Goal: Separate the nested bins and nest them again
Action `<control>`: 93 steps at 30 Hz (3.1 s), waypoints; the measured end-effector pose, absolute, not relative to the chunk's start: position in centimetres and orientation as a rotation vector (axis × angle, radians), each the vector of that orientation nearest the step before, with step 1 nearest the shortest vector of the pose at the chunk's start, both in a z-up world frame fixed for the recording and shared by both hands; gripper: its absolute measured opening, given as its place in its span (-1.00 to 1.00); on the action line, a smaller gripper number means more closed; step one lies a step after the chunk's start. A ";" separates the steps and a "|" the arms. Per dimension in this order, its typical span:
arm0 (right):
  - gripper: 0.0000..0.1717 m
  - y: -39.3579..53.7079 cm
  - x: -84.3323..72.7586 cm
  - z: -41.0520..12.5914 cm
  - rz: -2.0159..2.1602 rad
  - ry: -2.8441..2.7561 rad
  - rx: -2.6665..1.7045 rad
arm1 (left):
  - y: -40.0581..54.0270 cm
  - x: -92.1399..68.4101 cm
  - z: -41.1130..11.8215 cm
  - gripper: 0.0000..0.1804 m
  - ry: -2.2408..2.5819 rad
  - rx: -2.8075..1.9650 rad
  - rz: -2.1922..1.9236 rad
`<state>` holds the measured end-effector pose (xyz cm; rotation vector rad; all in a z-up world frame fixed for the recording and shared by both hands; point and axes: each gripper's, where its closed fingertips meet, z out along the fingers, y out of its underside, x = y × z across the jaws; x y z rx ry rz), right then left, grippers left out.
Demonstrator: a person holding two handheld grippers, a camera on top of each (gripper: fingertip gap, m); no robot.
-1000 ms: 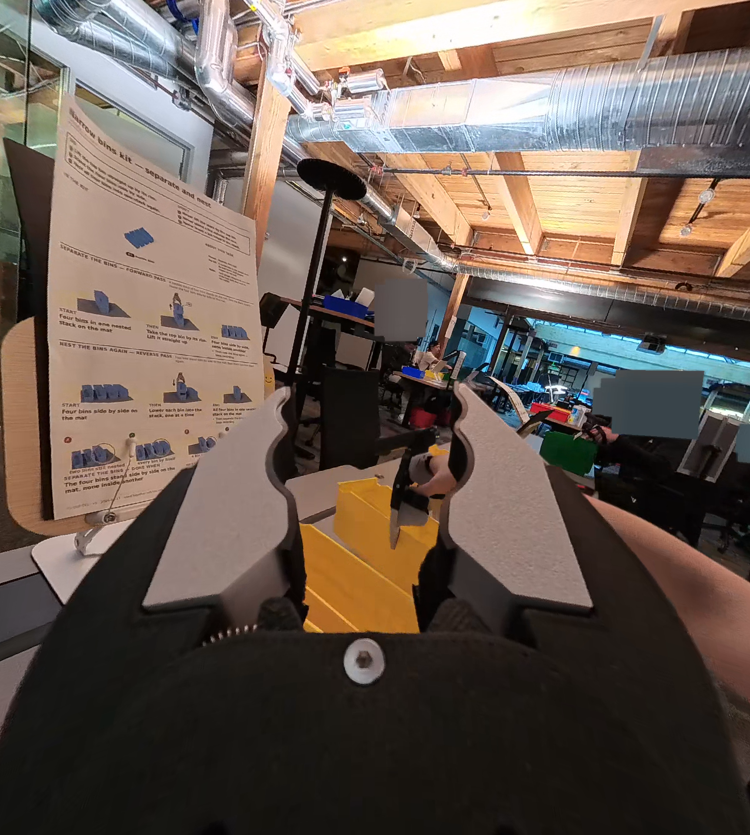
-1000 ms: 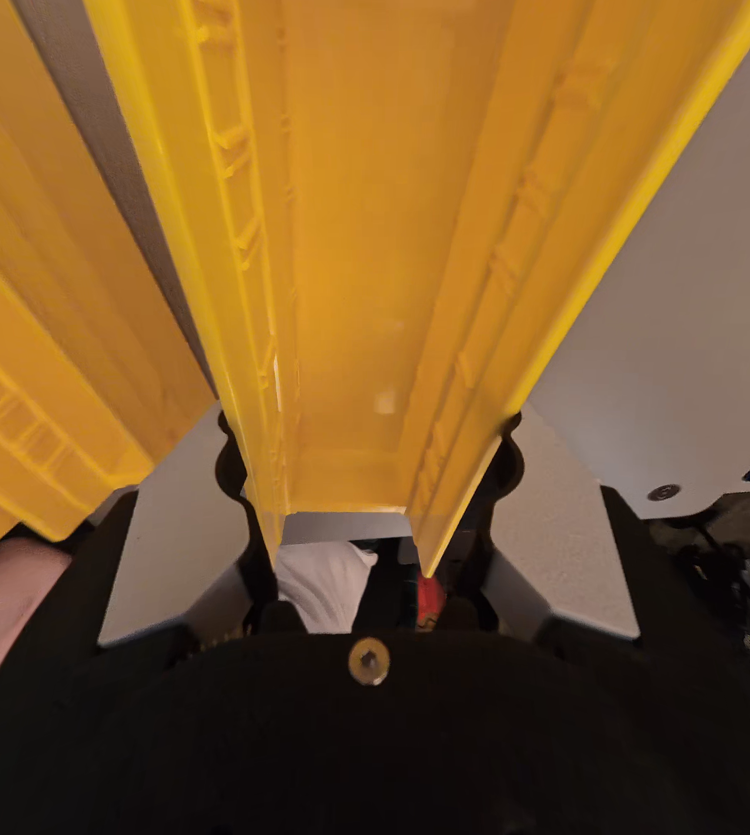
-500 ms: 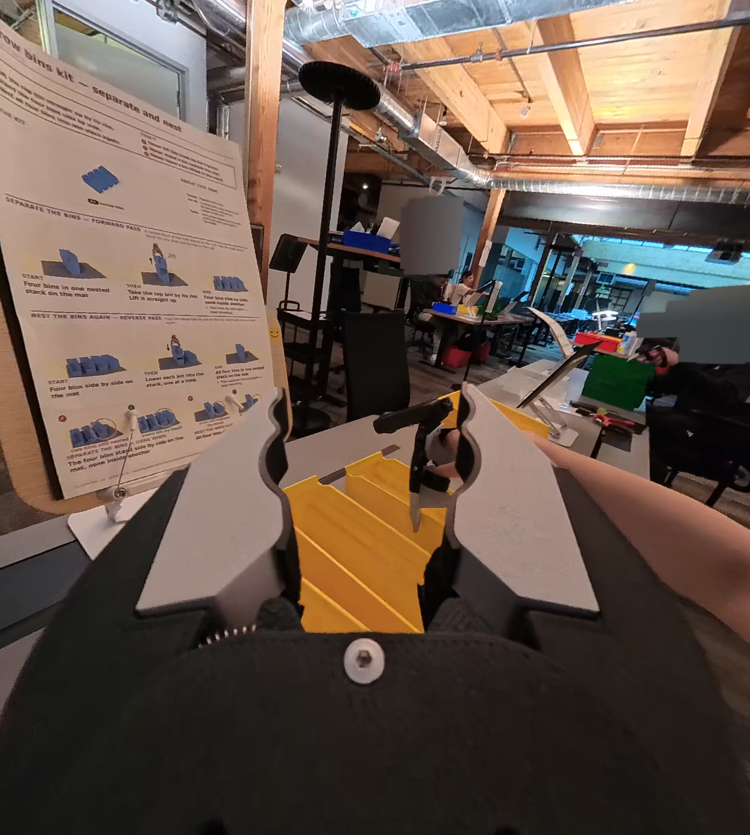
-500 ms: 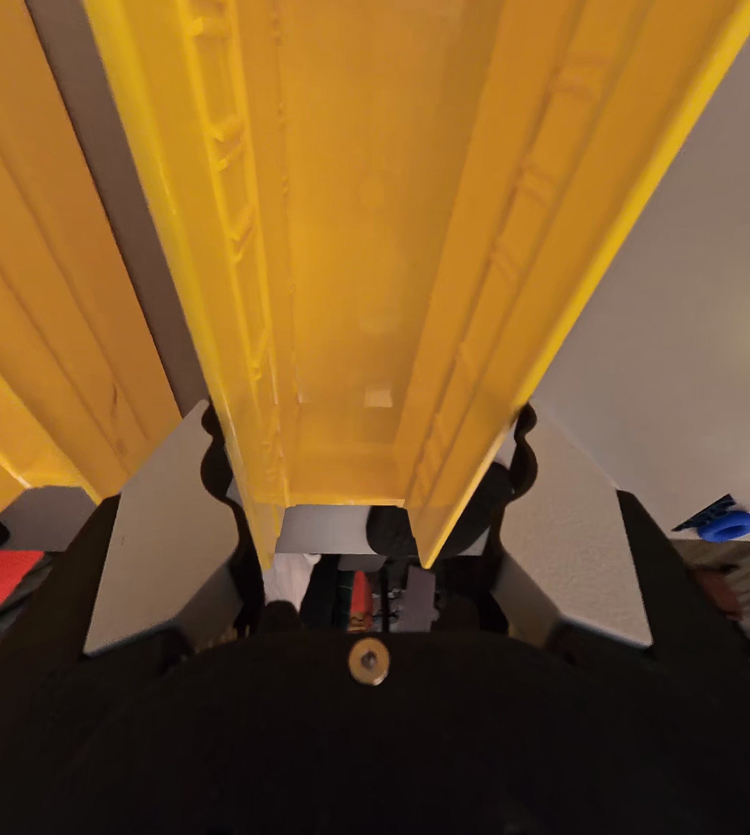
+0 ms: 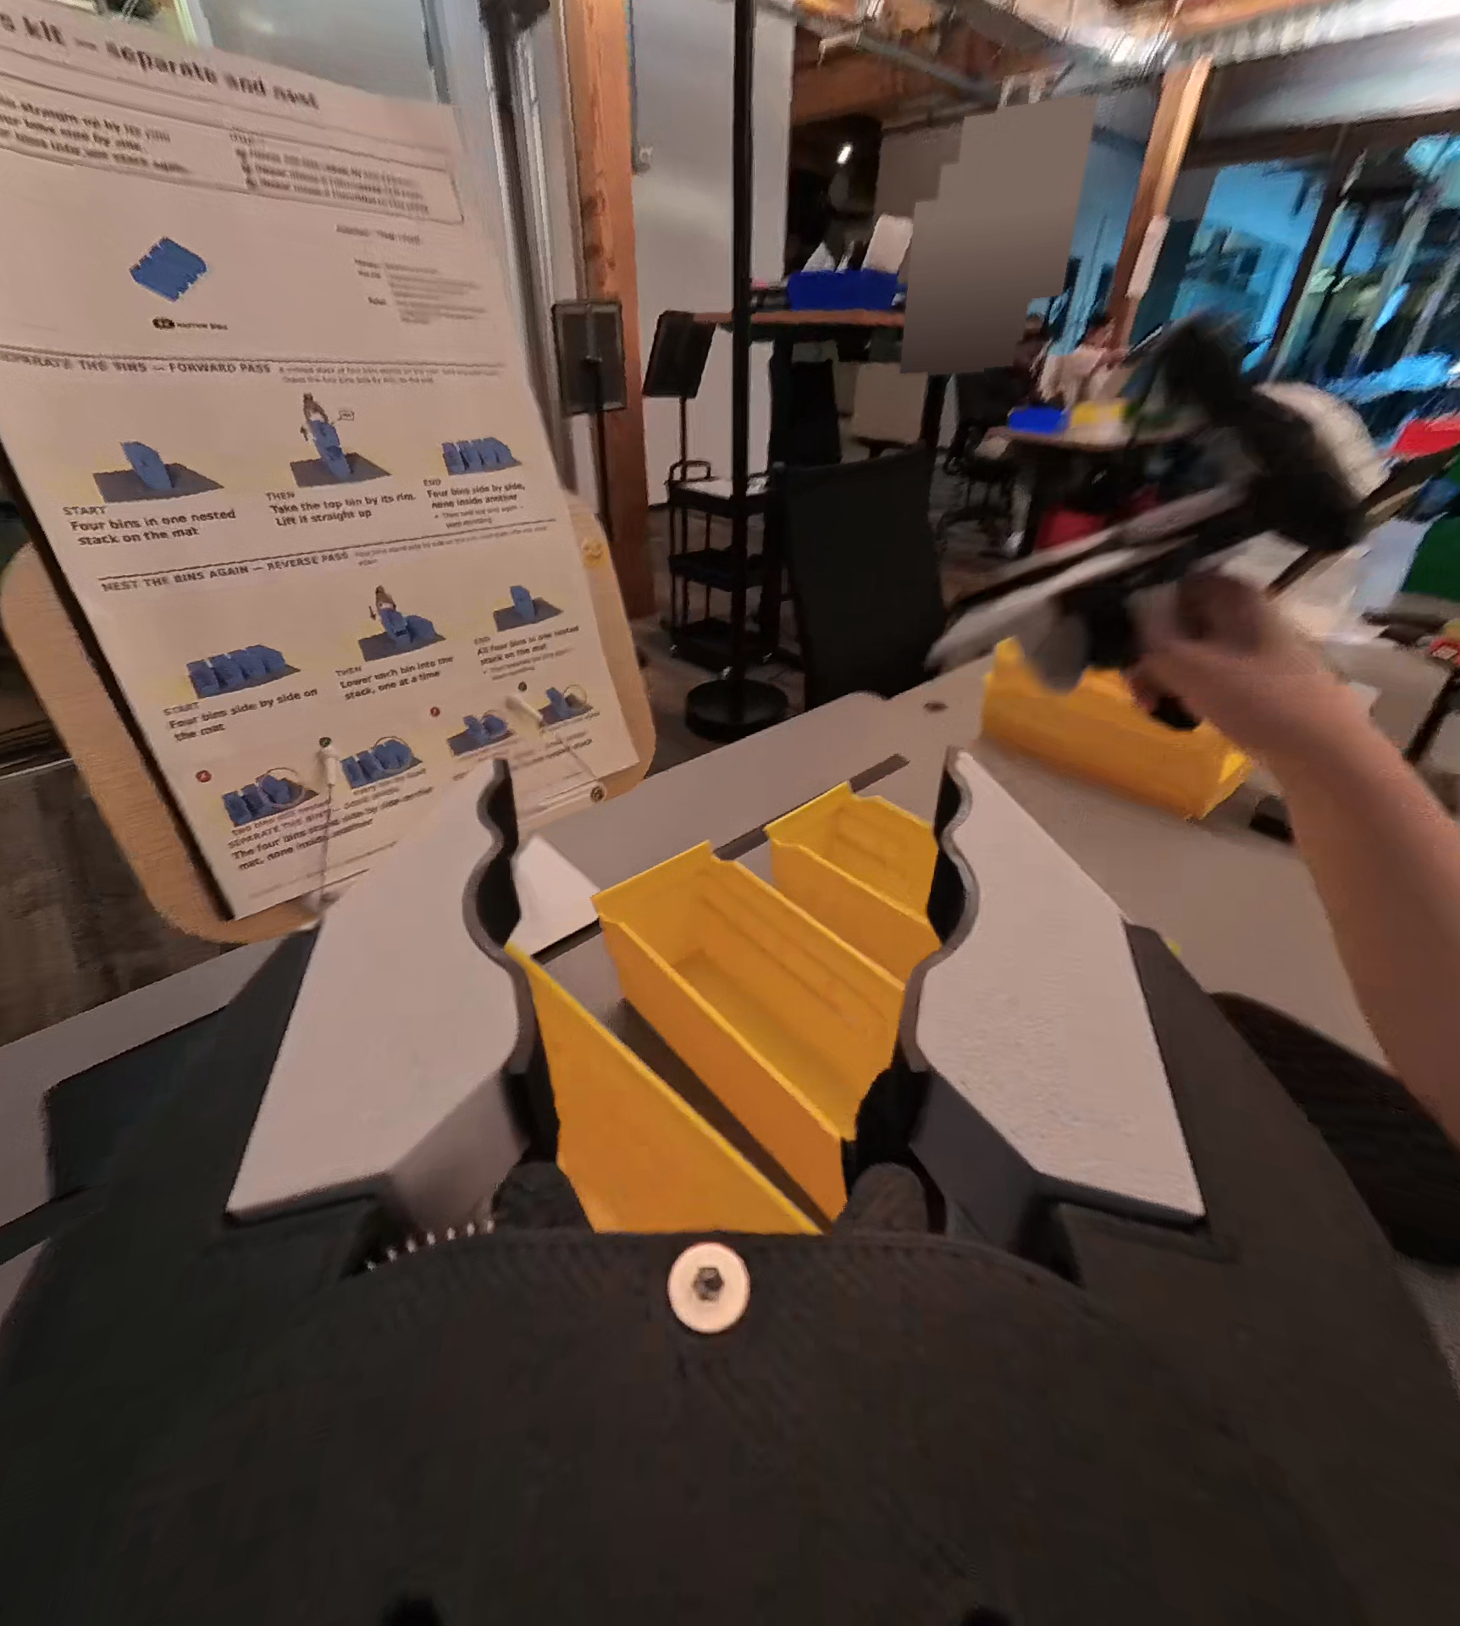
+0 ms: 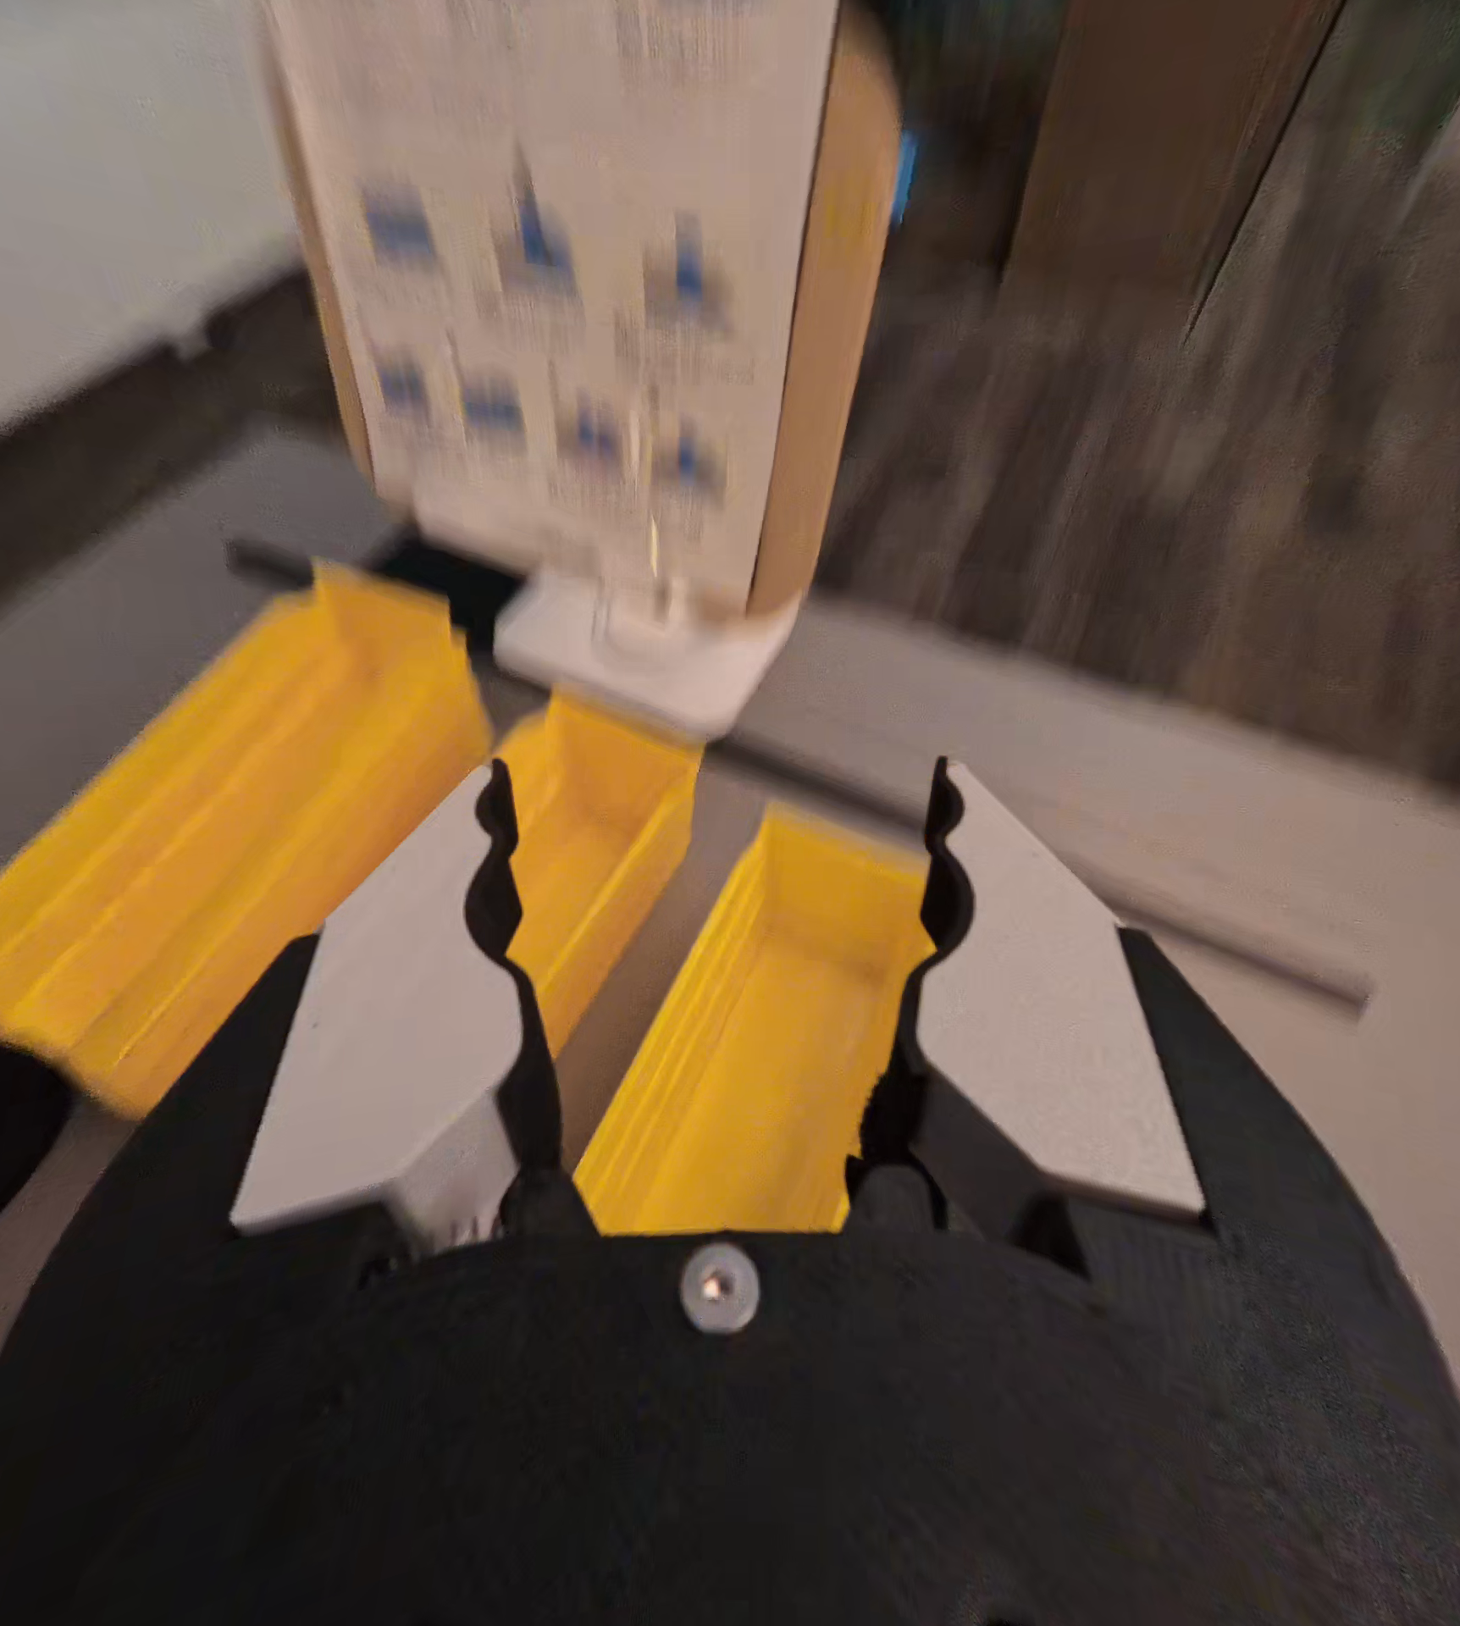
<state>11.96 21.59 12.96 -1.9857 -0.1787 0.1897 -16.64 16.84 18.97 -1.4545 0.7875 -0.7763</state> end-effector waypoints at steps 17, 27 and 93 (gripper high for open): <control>0.00 21.3 18.8 15.1 0.235 -0.176 -1.259 | 26.9 -14.8 1.9 0.55 0.740 -2.231 -0.339; 0.00 20.1 17.3 17.1 0.199 -0.224 -1.200 | 29.5 -16.9 -0.1 0.54 0.622 -2.642 -0.119; -0.05 20.5 22.6 15.9 0.550 -0.007 -1.240 | 27.1 -18.5 -1.5 0.33 0.586 -2.972 0.016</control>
